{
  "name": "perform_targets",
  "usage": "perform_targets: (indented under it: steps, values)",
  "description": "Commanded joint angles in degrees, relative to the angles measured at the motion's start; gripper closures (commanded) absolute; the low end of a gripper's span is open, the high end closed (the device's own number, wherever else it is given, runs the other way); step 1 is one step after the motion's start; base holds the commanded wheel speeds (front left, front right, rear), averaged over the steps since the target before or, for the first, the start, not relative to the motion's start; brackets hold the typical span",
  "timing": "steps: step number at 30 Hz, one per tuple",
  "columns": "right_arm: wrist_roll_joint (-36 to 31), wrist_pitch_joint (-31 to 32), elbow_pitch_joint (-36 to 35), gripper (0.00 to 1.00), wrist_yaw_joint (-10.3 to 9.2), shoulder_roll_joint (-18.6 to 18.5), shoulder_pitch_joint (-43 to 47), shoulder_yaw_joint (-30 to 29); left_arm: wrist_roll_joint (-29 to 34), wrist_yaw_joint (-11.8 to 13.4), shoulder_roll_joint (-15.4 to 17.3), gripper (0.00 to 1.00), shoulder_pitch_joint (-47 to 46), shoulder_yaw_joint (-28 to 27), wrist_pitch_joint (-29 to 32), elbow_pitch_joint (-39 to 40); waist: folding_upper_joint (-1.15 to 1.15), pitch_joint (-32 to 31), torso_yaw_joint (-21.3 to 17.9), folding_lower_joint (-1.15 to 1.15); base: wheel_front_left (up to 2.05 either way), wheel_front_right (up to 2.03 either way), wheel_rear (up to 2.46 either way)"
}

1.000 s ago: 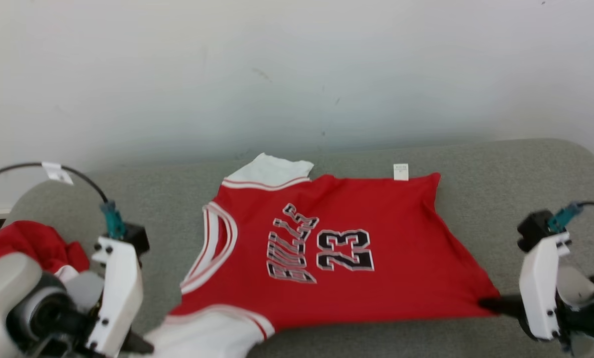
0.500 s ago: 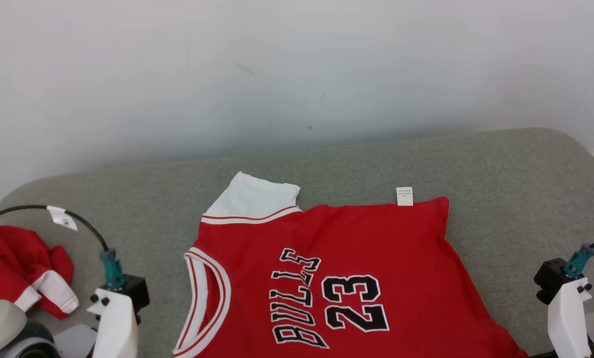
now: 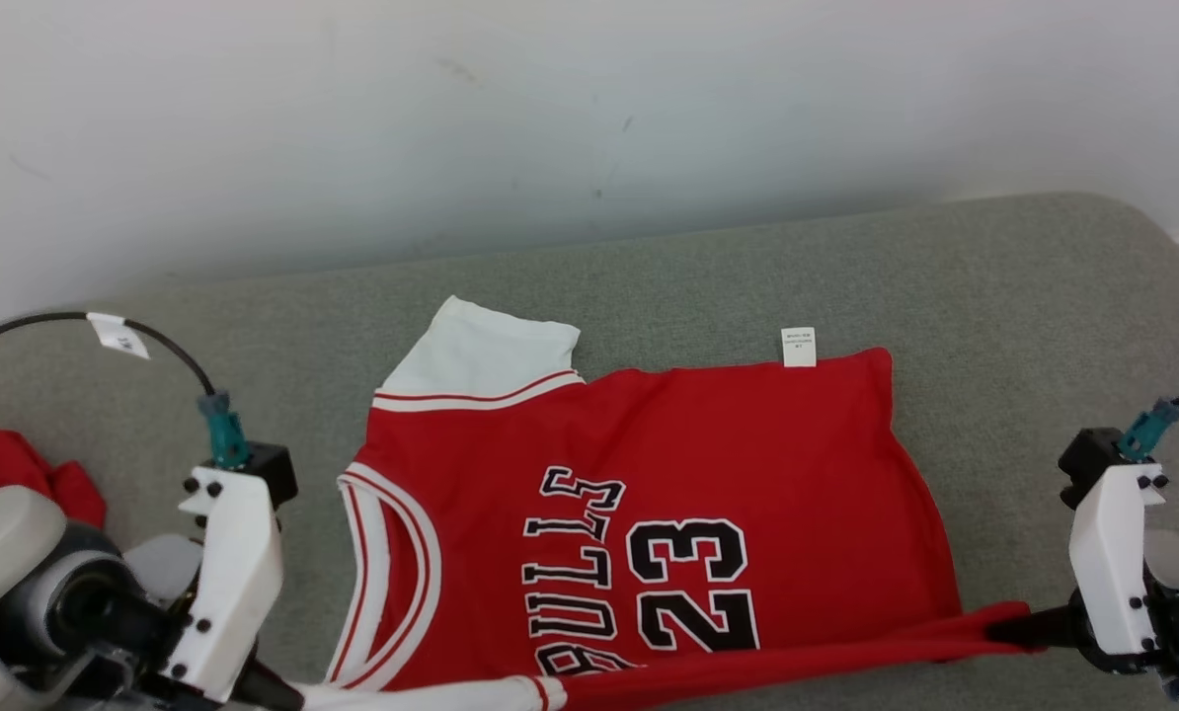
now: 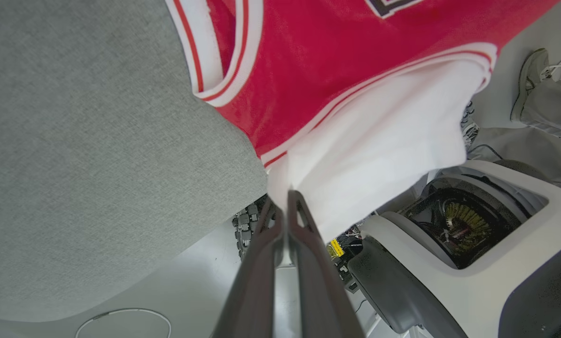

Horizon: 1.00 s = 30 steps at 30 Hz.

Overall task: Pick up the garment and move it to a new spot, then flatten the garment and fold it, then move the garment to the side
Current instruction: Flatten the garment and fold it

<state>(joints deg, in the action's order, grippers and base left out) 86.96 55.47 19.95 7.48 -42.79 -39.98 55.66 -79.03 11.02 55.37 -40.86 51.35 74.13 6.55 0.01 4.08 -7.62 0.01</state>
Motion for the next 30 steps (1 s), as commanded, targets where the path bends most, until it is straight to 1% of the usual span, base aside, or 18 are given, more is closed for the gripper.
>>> perform_targets:
  steps: [1, 3, 5, 8, 12, 13, 14, 15, 16, 17, 18, 19, 23, 25, 27, 30]
  values:
    - [-0.3, 0.4, 0.9, 1.00, 0.01, 0.7, -1.0, -0.1, 0.9, -0.2, -0.4, 1.00, -0.7, 0.2, 0.4, -1.0, -0.01, 0.9, -0.4, -0.01, 0.00, 0.00, 0.00]
    - [-0.9, 0.9, 3.4, 1.00, 0.01, 2.8, -2.6, -0.2, 2.0, -0.3, -2.0, 1.00, -2.8, 0.0, 0.4, -4.0, -0.01, 1.9, -0.6, -0.01, 0.00, 0.00, 0.00]
    - [-1.8, 0.9, 5.3, 1.00, 0.01, 4.8, -3.9, -0.3, 2.4, -0.2, -4.5, 1.00, -4.5, -0.4, -0.7, -7.4, -0.01, 2.6, -0.7, -0.01, 0.00, 0.00, 0.00]
    - [-3.2, 0.9, 7.6, 1.00, 0.01, 7.5, -5.7, -0.3, 3.5, -0.7, -7.3, 1.00, -6.5, -0.3, -1.7, -12.7, -0.01, 3.7, -1.2, -0.01, 0.00, 0.00, 0.00]
    - [-5.7, -0.7, 10.3, 1.00, 0.01, 10.2, -7.3, -0.5, 4.4, -1.5, -10.9, 1.00, -8.3, -0.3, -3.4, -18.6, -0.01, 4.5, -1.7, -0.01, 0.00, 0.00, 0.00]
    - [-6.3, -0.9, 10.9, 0.95, 0.01, 10.8, -7.5, -0.5, 4.6, -1.8, -11.6, 1.00, -8.6, -0.3, -3.8, -19.8, -0.01, 4.7, -1.8, -0.01, 0.00, 0.00, 0.00]
    - [-6.9, -1.2, 11.4, 0.82, 0.01, 11.2, -7.9, -0.5, 4.8, -2.3, -12.2, 1.00, -8.8, -0.3, -4.3, -21.0, -0.01, 4.7, -1.9, -0.01, 0.00, 0.00, 0.00]
    - [-7.2, -1.4, 11.8, 0.71, 0.01, 11.6, -8.1, -0.7, 4.9, -2.7, -12.8, 1.00, -9.1, -0.4, -4.9, -22.0, -0.01, 4.8, -2.0, -0.01, 0.00, 0.00, 0.00]
    - [-7.4, -1.6, 12.2, 0.64, 0.01, 12.0, -8.2, -0.9, 5.0, -3.1, -13.4, 0.91, -9.4, -0.6, -5.6, -23.1, -0.01, 4.9, -2.1, -0.01, 0.00, 0.00, 0.00]
    - [-7.6, -2.0, 12.7, 0.56, 0.01, 12.4, -8.3, -1.2, 5.2, -3.5, -13.9, 0.44, -9.7, -0.7, -6.2, -24.1, -0.01, 4.9, -2.1, -0.01, 0.00, 0.00, 0.00]
    - [-7.9, -2.6, 13.2, 0.16, 0.01, 12.8, -8.4, -1.6, 5.4, -4.0, -14.3, 0.14, -9.8, -0.6, -6.6, -24.9, -0.01, 5.0, -2.2, -0.01, 0.00, 0.00, 0.00]
    - [-8.2, -3.1, 13.7, 0.00, 0.01, 13.3, -8.4, -1.8, 5.6, -4.3, -14.6, 0.00, -9.9, -0.6, -7.1, -25.9, -0.01, 5.0, -2.3, -0.01, 0.00, 0.00, 0.00]
    - [-10.7, -6.1, 16.0, 0.00, 0.01, 14.6, -8.9, -2.5, 7.4, -6.0, -16.0, 0.00, -10.6, -0.6, -10.8, -29.1, -0.01, 4.5, -2.2, -0.01, 0.00, 0.00, 0.00]
    - [-10.6, -6.7, 16.9, 0.00, 0.01, 15.4, -8.1, -3.1, 8.7, -7.1, -16.4, 0.00, -10.6, -0.7, -13.4, -30.8, -0.01, 3.8, -2.1, -0.01, 0.00, 0.00, 0.00]
    - [-11.2, -8.4, 17.1, 0.00, 0.01, 15.5, -8.0, -3.9, 9.6, -8.6, -16.9, 0.00, -10.6, -0.6, -16.0, -32.4, -0.01, 2.8, -2.0, -0.01, 0.00, 0.00, 0.00]
    - [-12.4, -12.4, 15.8, 0.00, 0.01, 15.3, -7.6, -5.2, 11.6, -11.0, -17.9, 0.00, -10.6, -1.2, -21.7, -33.9, -0.01, 1.1, -1.6, -0.01, 0.00, 0.00, 0.00]
